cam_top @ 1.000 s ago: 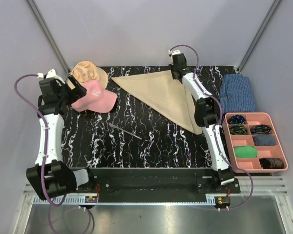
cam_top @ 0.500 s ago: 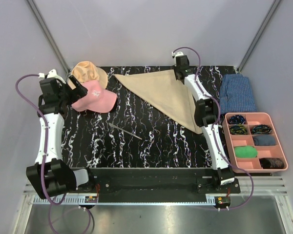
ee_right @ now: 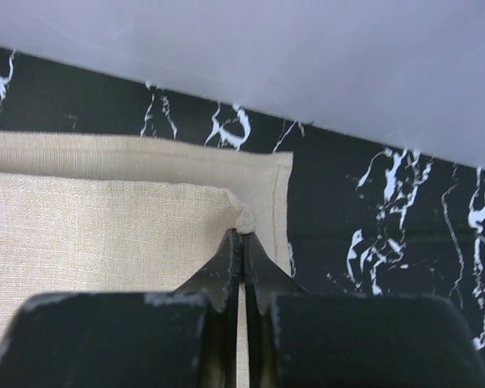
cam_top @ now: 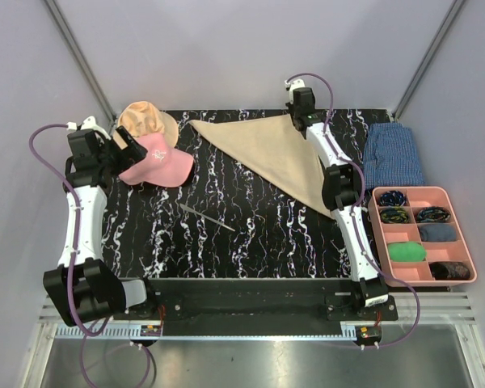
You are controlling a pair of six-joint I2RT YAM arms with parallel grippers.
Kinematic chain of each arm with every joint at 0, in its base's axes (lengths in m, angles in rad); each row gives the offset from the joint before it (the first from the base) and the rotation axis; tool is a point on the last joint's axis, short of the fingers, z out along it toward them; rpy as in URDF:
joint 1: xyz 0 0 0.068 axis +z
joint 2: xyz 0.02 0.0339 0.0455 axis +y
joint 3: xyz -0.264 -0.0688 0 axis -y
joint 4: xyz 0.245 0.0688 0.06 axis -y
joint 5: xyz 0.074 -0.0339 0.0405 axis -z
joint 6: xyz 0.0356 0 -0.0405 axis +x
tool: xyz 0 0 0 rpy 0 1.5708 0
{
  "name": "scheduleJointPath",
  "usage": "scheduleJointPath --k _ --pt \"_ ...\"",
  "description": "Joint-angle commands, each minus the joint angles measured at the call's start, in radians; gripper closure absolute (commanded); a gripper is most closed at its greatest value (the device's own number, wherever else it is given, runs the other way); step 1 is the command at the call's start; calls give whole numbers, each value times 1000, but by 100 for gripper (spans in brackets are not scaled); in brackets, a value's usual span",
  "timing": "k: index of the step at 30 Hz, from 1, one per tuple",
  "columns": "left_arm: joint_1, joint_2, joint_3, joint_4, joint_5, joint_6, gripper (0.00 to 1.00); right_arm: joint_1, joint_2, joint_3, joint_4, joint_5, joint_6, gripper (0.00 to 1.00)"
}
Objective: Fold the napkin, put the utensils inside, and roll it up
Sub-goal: Fold the napkin, then grab a utensil with the right arm
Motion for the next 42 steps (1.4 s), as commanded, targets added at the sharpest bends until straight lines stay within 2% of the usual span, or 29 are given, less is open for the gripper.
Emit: scheduleJointPath --k 1,11,12,14,15,17,19,21,22,25,29,31,32,33,34,35,36,38,42 --pt "7 9 5 48 33 -7 1 -13 32 70 93 31 -43 100" --pt "5 23 5 48 43 -7 1 -25 75 70 158 20 -63 100" --pt "7 25 5 47 44 -7 1 -24 78 69 162 20 -68 96" --pt "7 28 5 47 47 -7 1 -25 81 70 170 15 -69 80" --pt "7 29 5 47 49 -8 1 -25 79 69 173 6 -69 64" --pt "5 31 5 47 52 -10 1 -25 67 67 173 -1 -65 50" --pt "5 32 6 47 55 -10 1 -25 40 55 173 -18 -54 31" --pt "7 29 6 47 55 -11 1 -25 11 40 172 -37 -48 24" --pt "5 29 6 48 58 -11 1 -25 -18 34 173 -44 -46 13" --pt "7 23 6 48 64 -16 1 -25 -101 1 167 -67 -45 1" --pt "7 6 6 51 75 -19 1 -16 -276 -110 112 -172 -1 0" --pt "5 -6 5 54 78 -19 1 2 -441 -282 95 -312 58 2" --pt "5 -12 3 59 78 -19 1 7 -500 -358 99 -386 119 6" --pt "5 -18 2 60 78 -19 1 31 -610 -516 128 -525 156 8" --pt "5 -20 2 63 78 -19 1 47 -662 -604 153 -587 211 10" --pt "4 -23 -2 67 81 -19 1 73 -713 -781 182 -651 226 11" --pt "4 -24 -3 67 86 -21 1 129 -797 -865 234 -661 239 12" --pt "5 -24 -6 73 90 -24 1 203 -850 -1045 254 -670 250 16" --pt "4 -32 -8 76 98 -22 1 385 -881 -1206 251 -702 300 26"
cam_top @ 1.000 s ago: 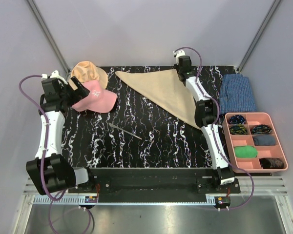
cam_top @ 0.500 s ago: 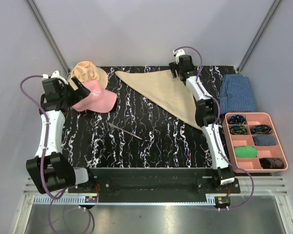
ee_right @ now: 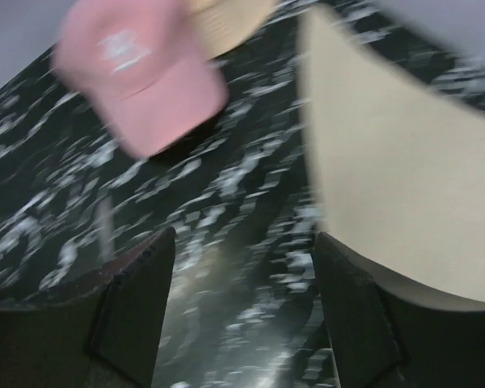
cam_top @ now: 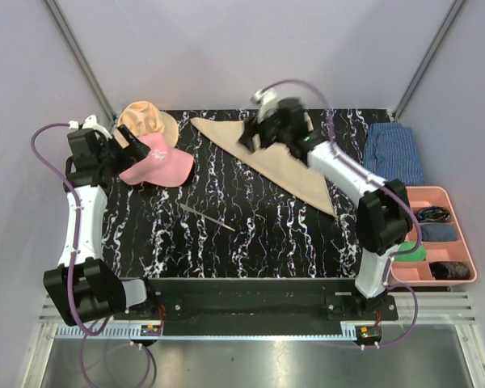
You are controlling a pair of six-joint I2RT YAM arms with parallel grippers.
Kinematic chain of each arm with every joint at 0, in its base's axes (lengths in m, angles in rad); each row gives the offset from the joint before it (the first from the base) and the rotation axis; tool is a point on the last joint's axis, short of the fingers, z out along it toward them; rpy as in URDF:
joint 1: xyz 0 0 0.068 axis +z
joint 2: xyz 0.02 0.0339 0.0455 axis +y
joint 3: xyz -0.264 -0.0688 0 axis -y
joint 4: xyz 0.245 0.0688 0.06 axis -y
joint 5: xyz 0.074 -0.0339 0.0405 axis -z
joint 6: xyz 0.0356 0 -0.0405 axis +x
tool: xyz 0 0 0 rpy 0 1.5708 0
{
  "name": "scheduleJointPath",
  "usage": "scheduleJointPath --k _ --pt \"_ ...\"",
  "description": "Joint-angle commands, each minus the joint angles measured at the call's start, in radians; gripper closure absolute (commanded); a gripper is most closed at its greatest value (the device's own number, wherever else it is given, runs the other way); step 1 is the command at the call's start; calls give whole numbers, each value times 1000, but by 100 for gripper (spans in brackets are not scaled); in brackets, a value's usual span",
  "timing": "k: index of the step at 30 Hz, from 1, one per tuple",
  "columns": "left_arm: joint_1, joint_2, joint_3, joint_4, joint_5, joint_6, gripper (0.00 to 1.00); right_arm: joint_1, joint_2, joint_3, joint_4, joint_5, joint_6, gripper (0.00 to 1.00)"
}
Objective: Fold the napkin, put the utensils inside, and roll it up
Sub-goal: Grab a utensil with the right arm
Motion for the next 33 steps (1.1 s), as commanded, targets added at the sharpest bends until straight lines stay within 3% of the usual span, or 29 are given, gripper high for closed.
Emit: scheduleJointPath --k 1,7,18,33 --pt "4 -35 -5 56 35 -5 1 179 40 -183 -7 -136 86 27" --pt "2 -58 -8 63 37 -1 1 313 51 -255 -41 -140 59 31" --pt "4 -52 -5 63 61 -11 1 404 145 -224 -108 -89 -23 36" --pt "2 -58 -7 65 66 -11 1 478 257 -119 -162 121 -82 42"
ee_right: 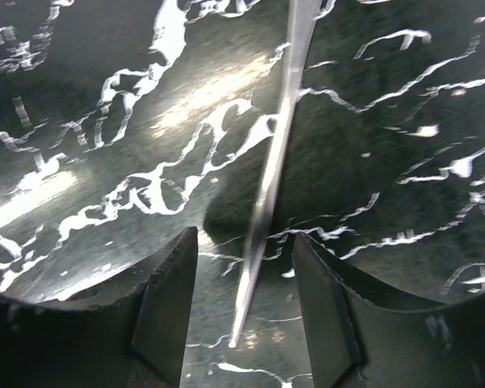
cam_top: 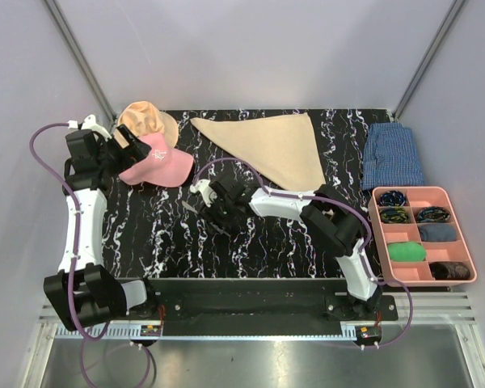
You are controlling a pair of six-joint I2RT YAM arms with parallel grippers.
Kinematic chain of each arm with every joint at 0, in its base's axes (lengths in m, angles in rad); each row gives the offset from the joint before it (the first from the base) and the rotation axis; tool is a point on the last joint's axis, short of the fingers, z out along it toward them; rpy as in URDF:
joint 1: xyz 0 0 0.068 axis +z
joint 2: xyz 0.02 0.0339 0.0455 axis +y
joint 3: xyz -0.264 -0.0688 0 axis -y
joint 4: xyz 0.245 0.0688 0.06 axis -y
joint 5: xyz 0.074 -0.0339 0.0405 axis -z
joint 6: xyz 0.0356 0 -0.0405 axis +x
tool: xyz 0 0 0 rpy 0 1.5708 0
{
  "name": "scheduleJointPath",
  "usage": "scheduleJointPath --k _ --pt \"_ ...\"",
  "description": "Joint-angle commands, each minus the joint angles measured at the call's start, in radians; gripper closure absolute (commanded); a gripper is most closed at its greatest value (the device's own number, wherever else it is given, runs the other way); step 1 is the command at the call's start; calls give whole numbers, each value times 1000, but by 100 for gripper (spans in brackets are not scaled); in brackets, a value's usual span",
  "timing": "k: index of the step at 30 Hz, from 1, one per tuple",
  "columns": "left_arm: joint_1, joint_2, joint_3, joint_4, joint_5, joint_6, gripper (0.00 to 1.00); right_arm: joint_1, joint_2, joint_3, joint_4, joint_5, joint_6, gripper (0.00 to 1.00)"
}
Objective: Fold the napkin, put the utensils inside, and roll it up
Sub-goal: Grab a utensil with the right arm
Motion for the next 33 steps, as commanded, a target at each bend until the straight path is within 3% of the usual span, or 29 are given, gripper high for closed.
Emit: scheduleJointPath --k 1,12,16,17,18,26,33 --pt "3 -26 2 52 34 -9 1 25 38 52 -45 107 -40 42" --pt "3 -25 2 54 35 -10 1 83 71 32 -76 233 -97 53" --pt "3 -23 1 54 38 -13 1 94 89 23 -87 264 -90 75" --pt "4 -23 1 52 38 -12 1 94 89 17 -87 269 -84 93" --pt "3 -23 1 54 37 -13 1 94 91 14 -87 298 -83 100" --pt "4 -25 1 52 29 -9 1 57 -38 -34 -88 393 -114 100" --pt "3 -26 1 54 24 -7 1 -101 -142 -40 -90 434 -159 100"
